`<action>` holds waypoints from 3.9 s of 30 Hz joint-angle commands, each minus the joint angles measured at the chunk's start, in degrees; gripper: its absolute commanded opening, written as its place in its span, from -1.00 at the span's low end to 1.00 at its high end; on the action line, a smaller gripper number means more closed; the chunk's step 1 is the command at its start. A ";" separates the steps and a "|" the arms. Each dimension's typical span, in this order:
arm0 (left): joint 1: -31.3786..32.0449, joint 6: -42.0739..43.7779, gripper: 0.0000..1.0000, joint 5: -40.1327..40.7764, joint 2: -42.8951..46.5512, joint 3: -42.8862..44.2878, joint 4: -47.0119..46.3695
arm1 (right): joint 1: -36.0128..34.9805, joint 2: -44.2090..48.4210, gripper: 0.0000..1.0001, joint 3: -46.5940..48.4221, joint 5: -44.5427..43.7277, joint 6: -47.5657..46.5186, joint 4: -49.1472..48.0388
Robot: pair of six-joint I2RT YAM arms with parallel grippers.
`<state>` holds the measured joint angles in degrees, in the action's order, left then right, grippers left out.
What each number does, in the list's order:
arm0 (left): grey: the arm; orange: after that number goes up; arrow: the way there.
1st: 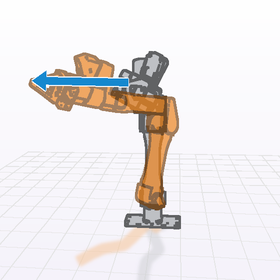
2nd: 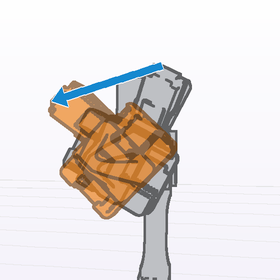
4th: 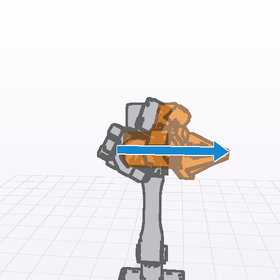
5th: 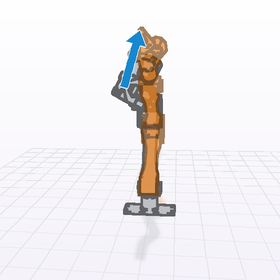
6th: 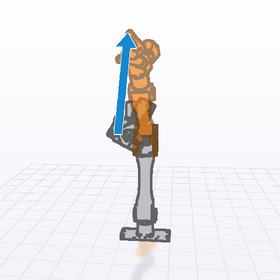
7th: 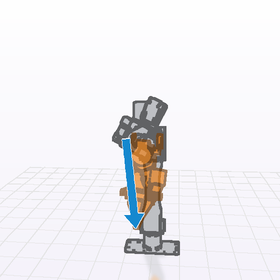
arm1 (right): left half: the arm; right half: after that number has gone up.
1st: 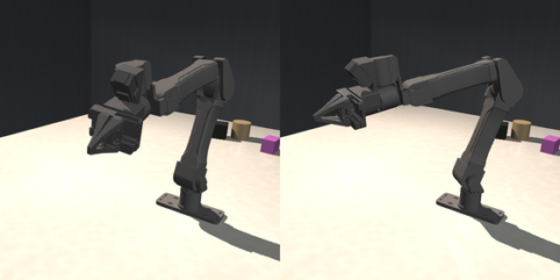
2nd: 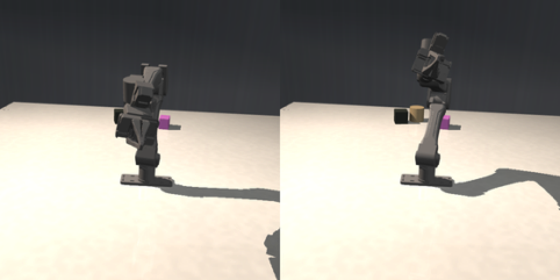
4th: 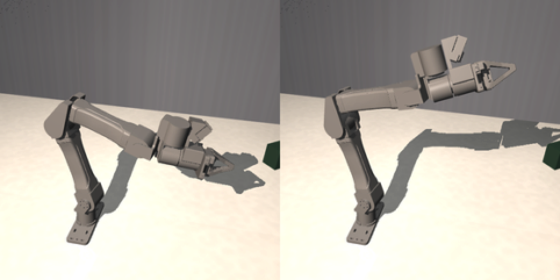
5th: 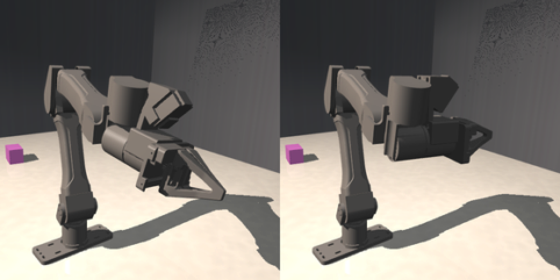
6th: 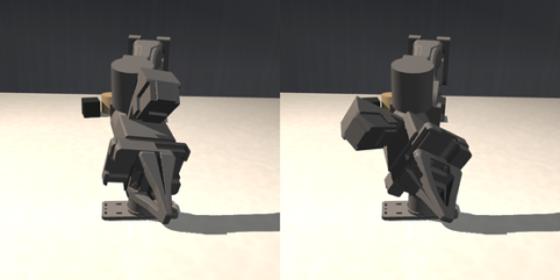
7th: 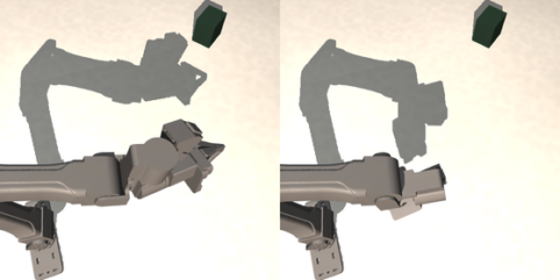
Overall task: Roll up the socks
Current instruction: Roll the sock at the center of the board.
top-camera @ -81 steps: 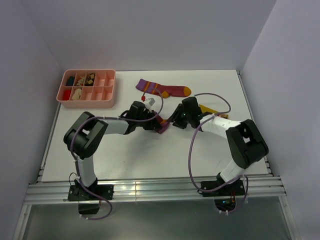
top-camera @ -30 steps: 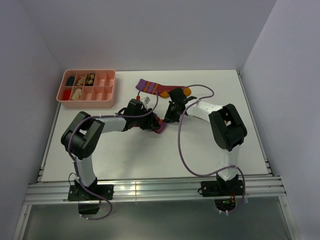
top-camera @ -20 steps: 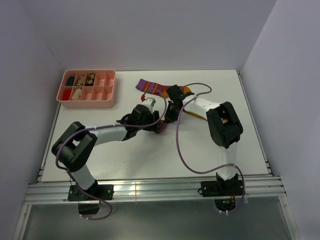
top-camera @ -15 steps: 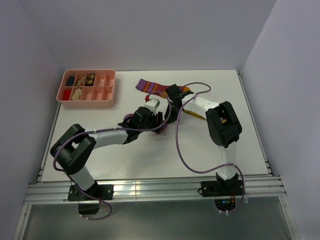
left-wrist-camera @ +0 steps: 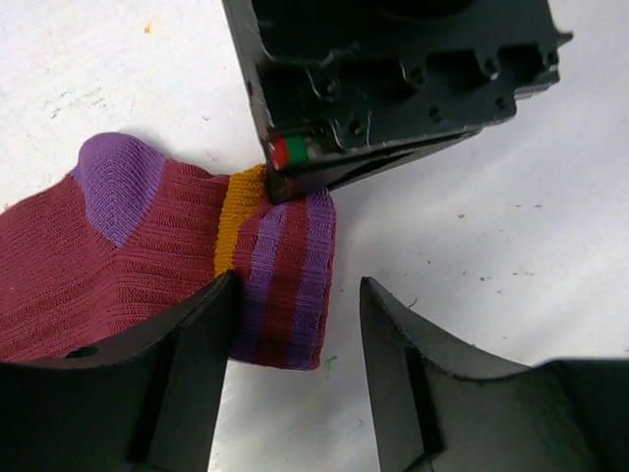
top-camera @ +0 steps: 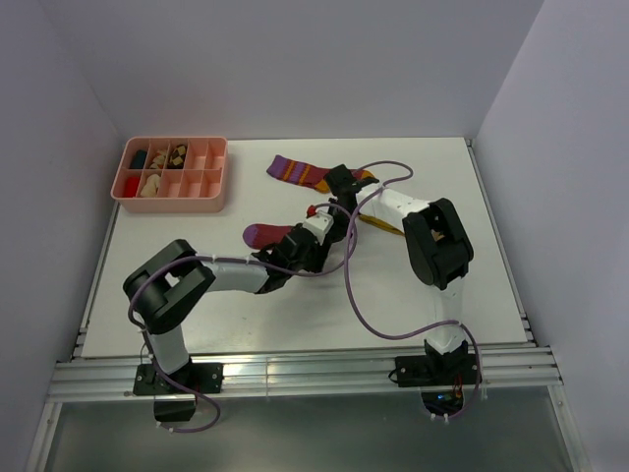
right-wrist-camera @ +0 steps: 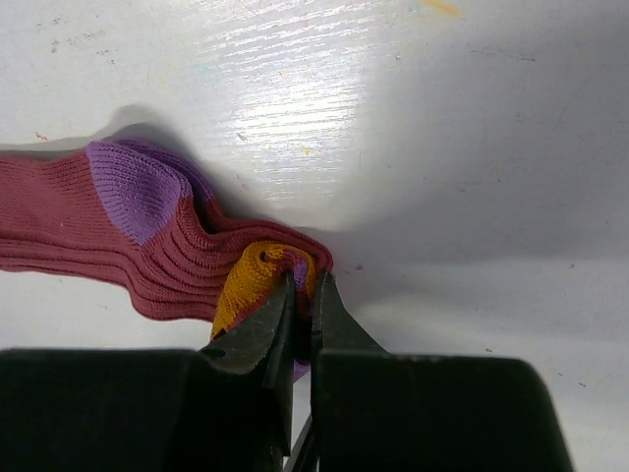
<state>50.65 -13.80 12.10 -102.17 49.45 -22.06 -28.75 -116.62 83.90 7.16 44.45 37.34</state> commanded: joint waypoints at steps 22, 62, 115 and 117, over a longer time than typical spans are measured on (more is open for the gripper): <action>0.95 -3.42 -0.99 -2.33 -4.62 -0.14 6.85 | -0.78 5.69 -0.81 -9.62 6.46 2.39 -13.78; -24.02 -48.86 -0.99 -45.50 -9.54 -11.57 -9.05 | -2.45 14.23 0.29 -31.16 5.76 9.61 -44.73; -1.18 -6.42 0.25 9.08 12.71 -4.28 4.58 | -6.14 -4.85 -1.00 3.47 -2.41 -2.00 2.56; 0.41 -4.84 0.25 10.75 11.39 -4.10 4.05 | -6.14 -4.93 -1.00 3.29 -2.06 -2.26 2.38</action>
<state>49.56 -24.36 15.70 -88.75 43.27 -15.94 -34.63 -118.87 87.02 7.60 44.34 34.79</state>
